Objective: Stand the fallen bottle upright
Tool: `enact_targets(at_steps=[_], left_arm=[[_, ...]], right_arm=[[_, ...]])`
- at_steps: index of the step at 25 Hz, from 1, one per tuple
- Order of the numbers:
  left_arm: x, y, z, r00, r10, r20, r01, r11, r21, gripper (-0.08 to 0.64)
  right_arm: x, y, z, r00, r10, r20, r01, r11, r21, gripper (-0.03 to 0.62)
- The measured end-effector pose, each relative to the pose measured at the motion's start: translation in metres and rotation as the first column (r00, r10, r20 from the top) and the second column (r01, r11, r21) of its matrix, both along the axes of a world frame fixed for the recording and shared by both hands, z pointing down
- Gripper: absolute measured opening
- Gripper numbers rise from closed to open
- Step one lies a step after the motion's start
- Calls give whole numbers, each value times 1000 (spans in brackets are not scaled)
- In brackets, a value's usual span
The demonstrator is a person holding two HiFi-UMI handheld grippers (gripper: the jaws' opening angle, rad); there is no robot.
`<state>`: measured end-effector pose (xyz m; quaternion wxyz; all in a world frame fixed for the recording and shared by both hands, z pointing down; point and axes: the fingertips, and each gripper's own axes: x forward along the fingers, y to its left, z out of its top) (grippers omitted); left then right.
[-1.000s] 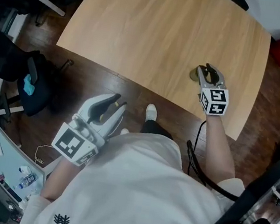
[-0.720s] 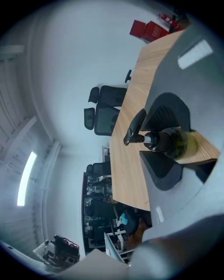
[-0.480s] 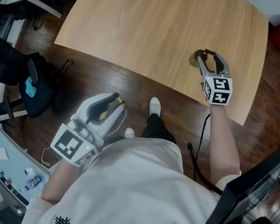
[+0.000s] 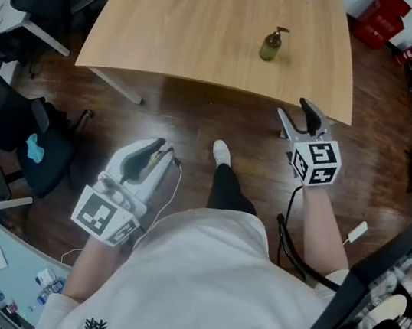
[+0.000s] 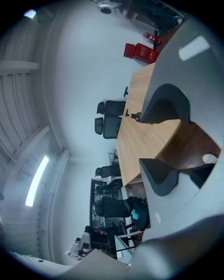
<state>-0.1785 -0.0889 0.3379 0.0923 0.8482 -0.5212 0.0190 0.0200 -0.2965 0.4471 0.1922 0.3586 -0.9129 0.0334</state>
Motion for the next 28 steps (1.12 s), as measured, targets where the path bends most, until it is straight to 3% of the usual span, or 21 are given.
enact_targets(at_steps=[7,16,23,28], left_arm=[[10,98,11,997,72,-6,-72,997,-22,37],[63,163,10,988,153,9,-153,988,-2,18],[138,205,12,987,160,20,-161,986,35,18],[194,253,17,986,167,-4,-167,986,16,18]], right_arm=[[10,161,-38,999,-1,35,2,999,-37,256],[49,277,-70,999,-22,41,22,1000,7,256],[100,357,-77,993,-92,67,91,996,23,255],[140,410,-73,992,-104,76,105,994,-9,255]])
